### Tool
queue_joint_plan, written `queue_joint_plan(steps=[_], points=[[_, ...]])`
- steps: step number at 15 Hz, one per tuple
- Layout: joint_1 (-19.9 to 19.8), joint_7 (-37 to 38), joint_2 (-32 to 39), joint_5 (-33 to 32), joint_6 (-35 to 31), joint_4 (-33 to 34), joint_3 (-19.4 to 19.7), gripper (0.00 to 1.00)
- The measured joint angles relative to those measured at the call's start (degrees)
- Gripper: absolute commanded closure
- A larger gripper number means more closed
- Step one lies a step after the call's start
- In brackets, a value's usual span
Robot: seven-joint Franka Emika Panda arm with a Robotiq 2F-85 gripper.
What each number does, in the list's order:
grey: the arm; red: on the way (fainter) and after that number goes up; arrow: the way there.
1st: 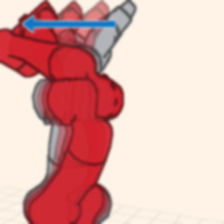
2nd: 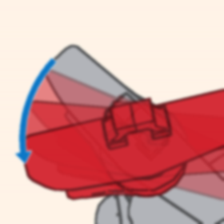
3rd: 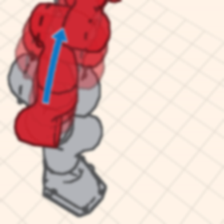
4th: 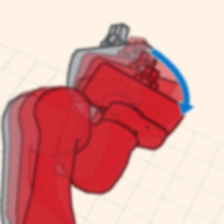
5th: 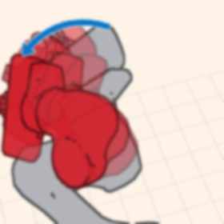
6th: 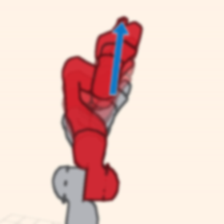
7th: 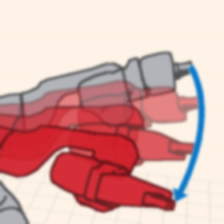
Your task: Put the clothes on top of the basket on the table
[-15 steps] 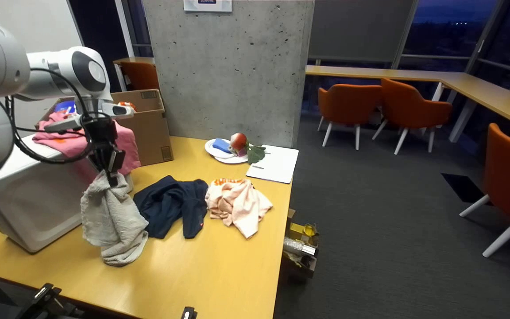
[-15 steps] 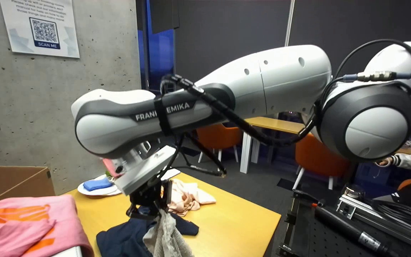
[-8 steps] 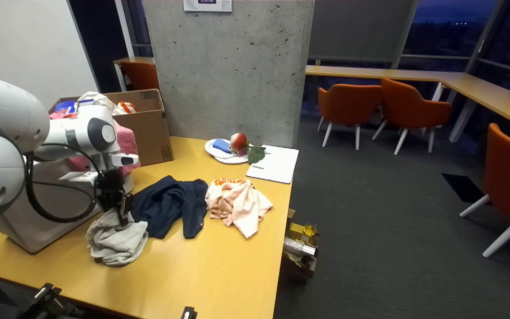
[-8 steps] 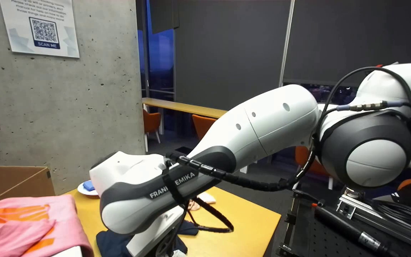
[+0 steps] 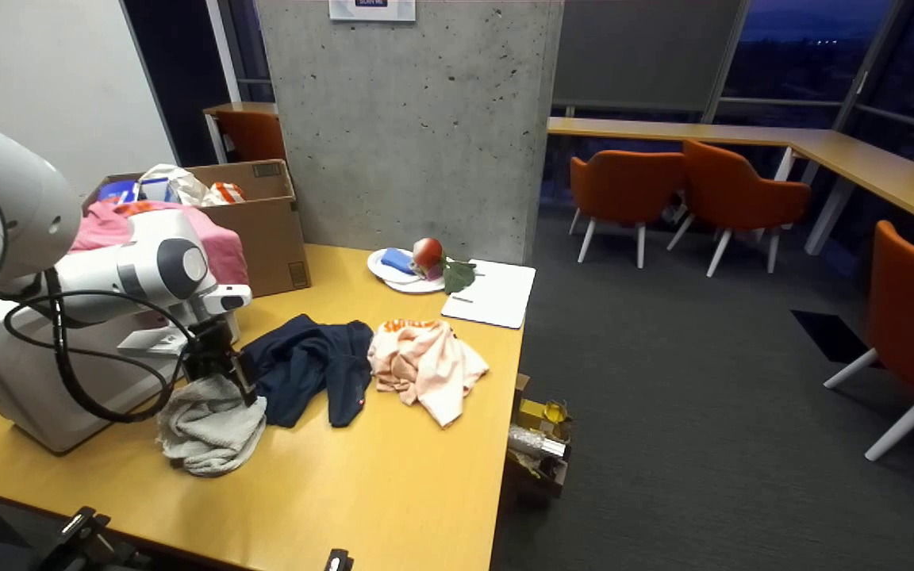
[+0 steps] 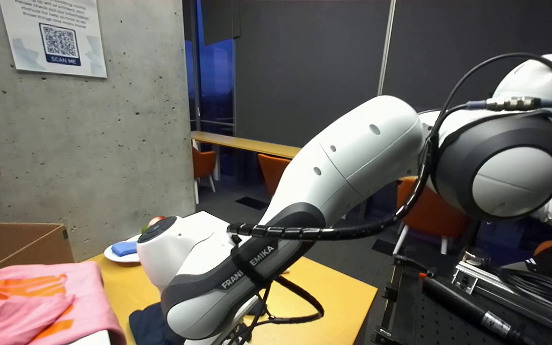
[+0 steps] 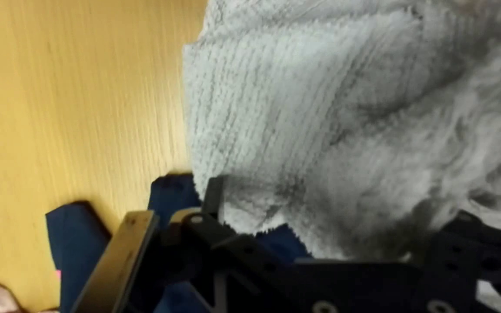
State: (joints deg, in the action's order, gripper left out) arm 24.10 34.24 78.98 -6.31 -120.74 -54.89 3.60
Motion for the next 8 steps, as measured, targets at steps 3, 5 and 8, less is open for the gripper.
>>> queue_joint_plan(steps=[3, 5, 8], points=[[0.6, 1.3, -6.0, -1.8, -6.6, -7.5, 2.4, 0.00], [0.8, 2.0, -10.3, -2.8, -11.8, -12.5, 3.9, 0.00], [1.2, 2.4, -17.3, -4.4, -19.8, -20.1, 6.4, 0.00]])
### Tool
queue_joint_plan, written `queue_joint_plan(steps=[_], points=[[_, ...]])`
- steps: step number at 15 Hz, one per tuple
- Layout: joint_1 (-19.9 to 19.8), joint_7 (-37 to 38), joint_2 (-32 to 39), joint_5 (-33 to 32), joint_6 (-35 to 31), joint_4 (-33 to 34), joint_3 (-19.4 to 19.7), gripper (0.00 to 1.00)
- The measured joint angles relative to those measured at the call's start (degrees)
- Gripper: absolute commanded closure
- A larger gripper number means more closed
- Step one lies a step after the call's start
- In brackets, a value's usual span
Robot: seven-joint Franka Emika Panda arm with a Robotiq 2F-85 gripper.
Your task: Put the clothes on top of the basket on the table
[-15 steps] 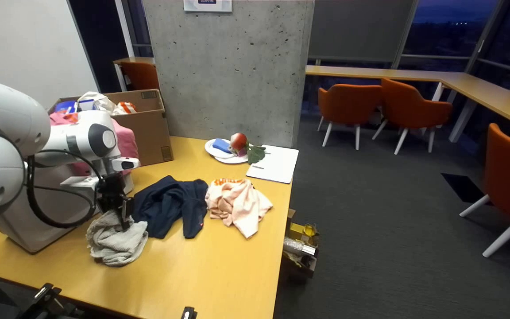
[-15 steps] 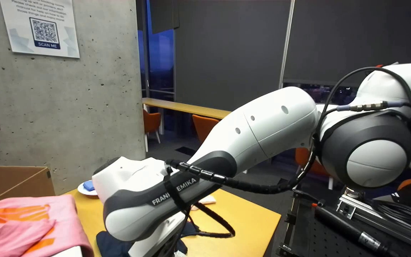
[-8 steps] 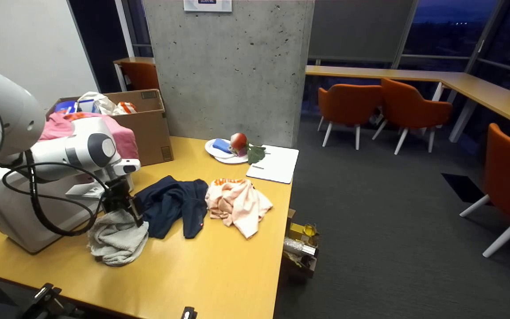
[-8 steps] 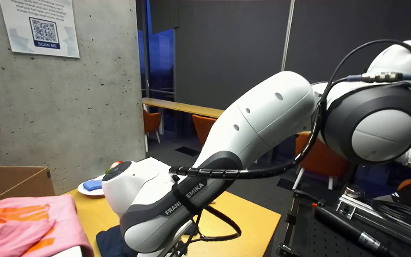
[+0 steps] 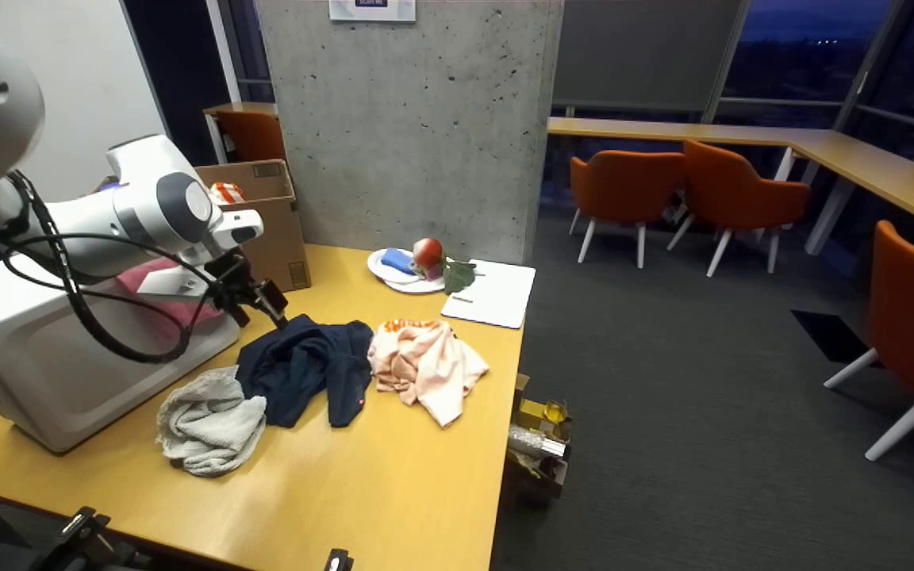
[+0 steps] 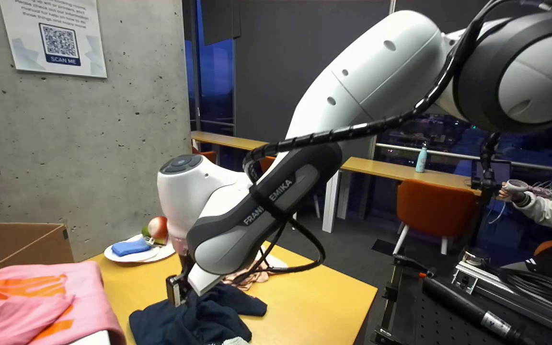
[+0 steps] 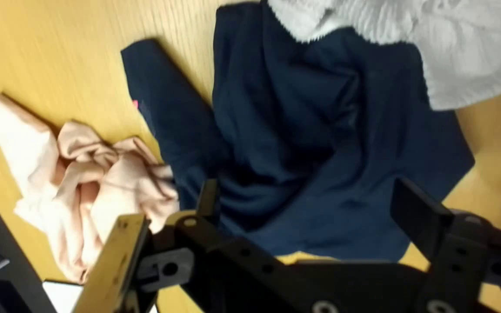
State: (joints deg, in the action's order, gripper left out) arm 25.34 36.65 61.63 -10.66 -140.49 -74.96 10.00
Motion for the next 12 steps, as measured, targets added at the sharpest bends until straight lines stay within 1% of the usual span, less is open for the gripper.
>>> queue_joint_plan(steps=[3, 6, 9, 12], points=[[1.3, 0.4, -7.7, -2.8, -6.6, -7.4, 2.7, 0.00], [2.9, 0.5, -15.9, -6.1, -9.6, -13.2, 4.5, 0.00], [3.3, -1.5, -22.7, -8.0, -9.7, -14.7, 3.9, 0.00], [2.2, -5.7, -24.2, -7.7, -10.0, -11.6, 0.2, 0.00]])
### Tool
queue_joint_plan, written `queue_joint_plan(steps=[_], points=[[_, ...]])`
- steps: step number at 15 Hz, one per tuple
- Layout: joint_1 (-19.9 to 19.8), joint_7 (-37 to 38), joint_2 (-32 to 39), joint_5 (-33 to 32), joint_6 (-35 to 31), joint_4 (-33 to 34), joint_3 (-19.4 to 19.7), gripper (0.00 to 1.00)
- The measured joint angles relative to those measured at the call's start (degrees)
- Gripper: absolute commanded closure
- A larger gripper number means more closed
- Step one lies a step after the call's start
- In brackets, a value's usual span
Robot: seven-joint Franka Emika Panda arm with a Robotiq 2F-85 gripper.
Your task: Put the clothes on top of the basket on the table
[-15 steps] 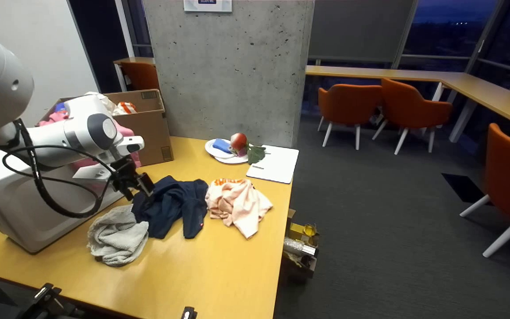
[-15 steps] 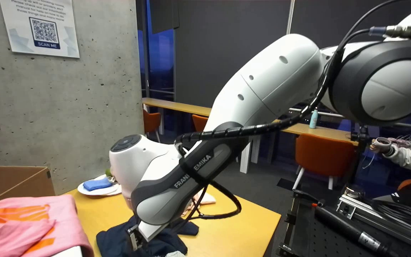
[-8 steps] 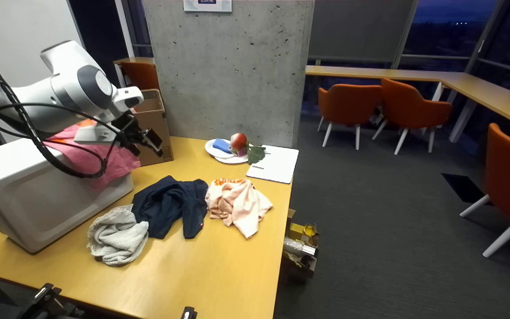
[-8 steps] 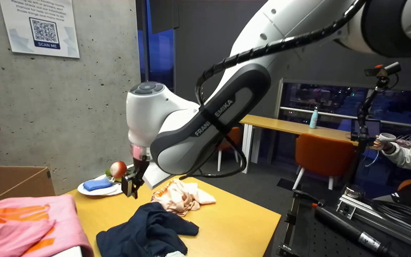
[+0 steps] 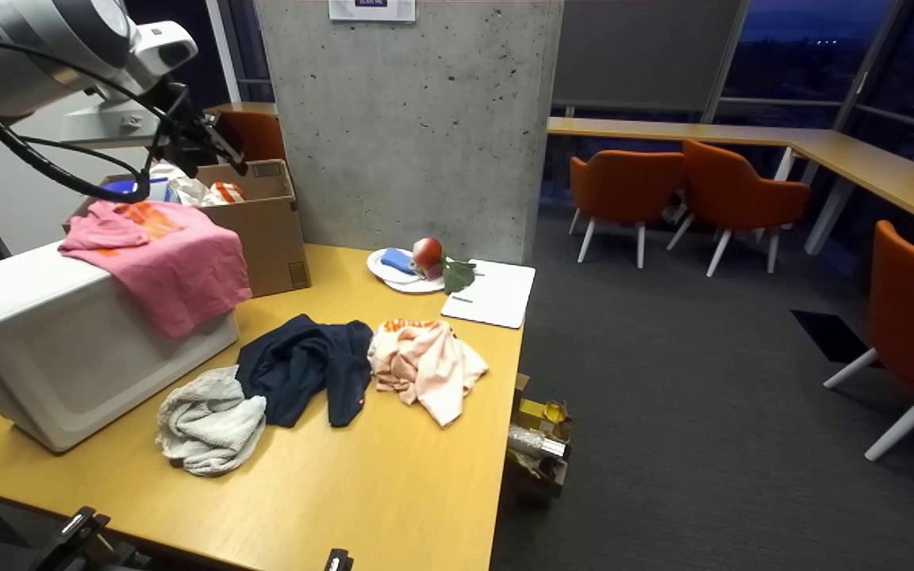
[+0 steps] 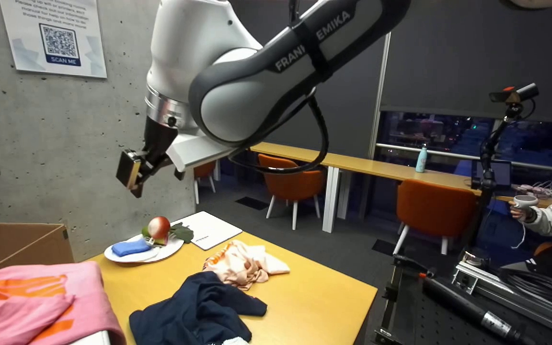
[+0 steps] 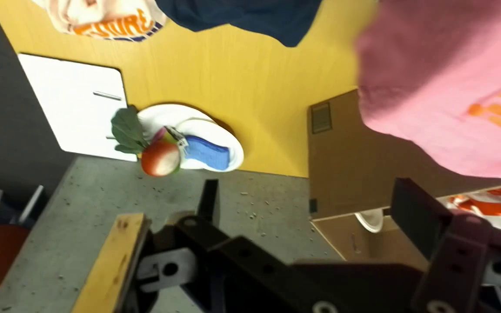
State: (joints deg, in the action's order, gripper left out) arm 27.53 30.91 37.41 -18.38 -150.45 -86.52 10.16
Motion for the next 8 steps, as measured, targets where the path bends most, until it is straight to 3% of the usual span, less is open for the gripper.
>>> queue_joint_plan(steps=[3, 8], points=[[-2.6, -6.1, 3.5, 2.7, -0.3, 5.9, -5.9, 0.00], [-6.2, -18.5, 16.0, 8.4, -0.3, 19.7, -13.4, 0.00]])
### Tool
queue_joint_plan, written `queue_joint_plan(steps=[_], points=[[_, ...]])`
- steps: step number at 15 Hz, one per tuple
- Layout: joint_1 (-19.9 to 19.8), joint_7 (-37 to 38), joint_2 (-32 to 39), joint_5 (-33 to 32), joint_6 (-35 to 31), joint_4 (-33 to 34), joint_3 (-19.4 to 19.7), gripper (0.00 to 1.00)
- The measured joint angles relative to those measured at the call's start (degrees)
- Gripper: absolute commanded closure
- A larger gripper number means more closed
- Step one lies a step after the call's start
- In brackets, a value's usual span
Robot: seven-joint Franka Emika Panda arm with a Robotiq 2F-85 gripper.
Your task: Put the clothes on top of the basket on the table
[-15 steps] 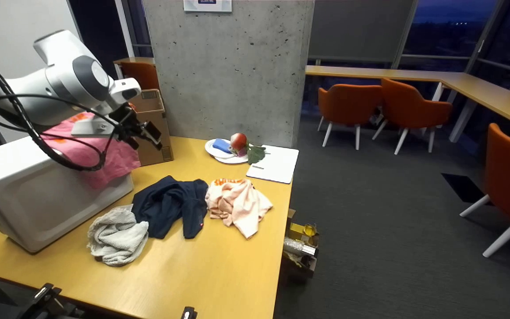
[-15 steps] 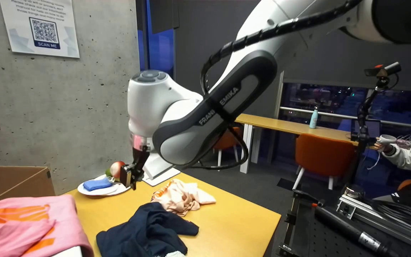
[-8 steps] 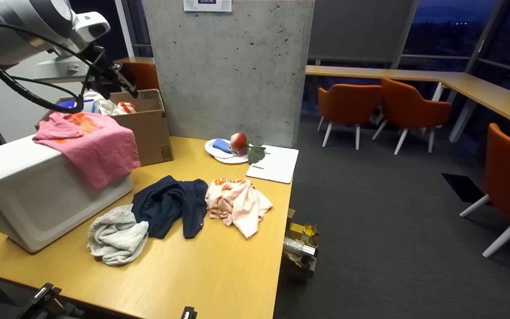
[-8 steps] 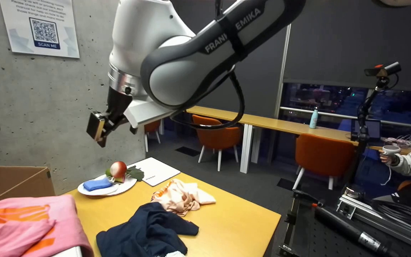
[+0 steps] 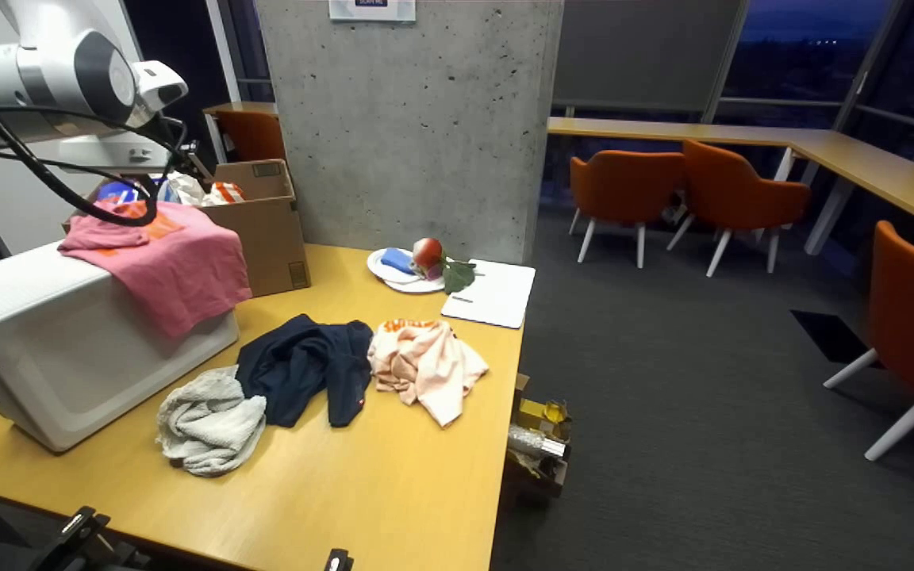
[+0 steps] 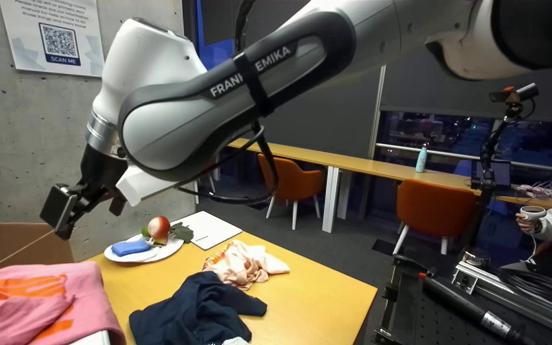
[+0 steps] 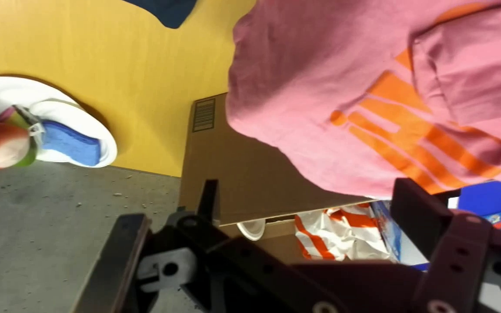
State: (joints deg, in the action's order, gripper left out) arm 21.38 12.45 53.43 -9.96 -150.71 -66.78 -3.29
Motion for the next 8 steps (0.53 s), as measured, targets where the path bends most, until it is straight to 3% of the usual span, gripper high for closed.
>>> queue_joint_plan(steps=[8], points=[[-0.3, -11.1, 12.9, 0.7, 5.4, 21.7, -6.9, 0.00]])
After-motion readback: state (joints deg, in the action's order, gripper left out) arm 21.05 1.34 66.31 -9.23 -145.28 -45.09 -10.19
